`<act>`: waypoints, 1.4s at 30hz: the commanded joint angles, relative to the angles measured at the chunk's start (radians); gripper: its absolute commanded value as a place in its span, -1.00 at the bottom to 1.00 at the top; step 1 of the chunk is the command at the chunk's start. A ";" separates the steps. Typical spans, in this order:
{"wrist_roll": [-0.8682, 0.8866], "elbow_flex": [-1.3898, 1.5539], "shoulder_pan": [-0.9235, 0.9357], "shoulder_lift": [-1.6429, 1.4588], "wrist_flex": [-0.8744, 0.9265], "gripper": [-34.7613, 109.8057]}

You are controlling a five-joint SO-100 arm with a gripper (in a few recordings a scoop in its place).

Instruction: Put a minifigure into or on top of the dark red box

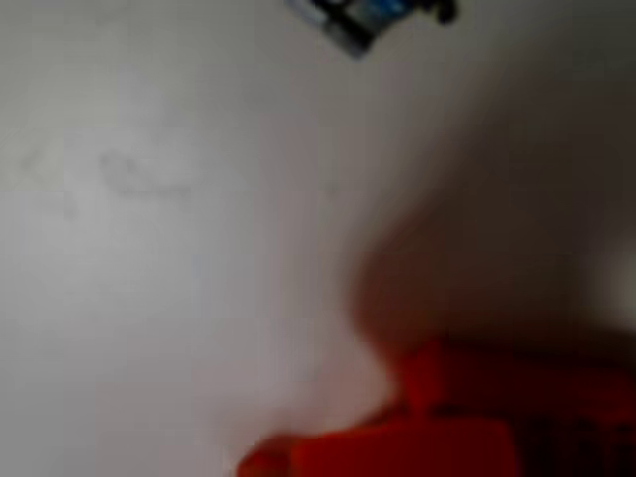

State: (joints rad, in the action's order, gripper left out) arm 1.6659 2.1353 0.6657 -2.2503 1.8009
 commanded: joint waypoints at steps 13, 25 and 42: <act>0.549 0.287 -0.026 -0.290 -0.156 -0.17; 0.739 0.551 -0.041 -0.400 -0.476 -0.20; 0.531 -0.091 0.064 0.479 -0.305 -0.20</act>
State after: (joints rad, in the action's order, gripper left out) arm 2.2074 2.1200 0.6934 -1.8132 1.4527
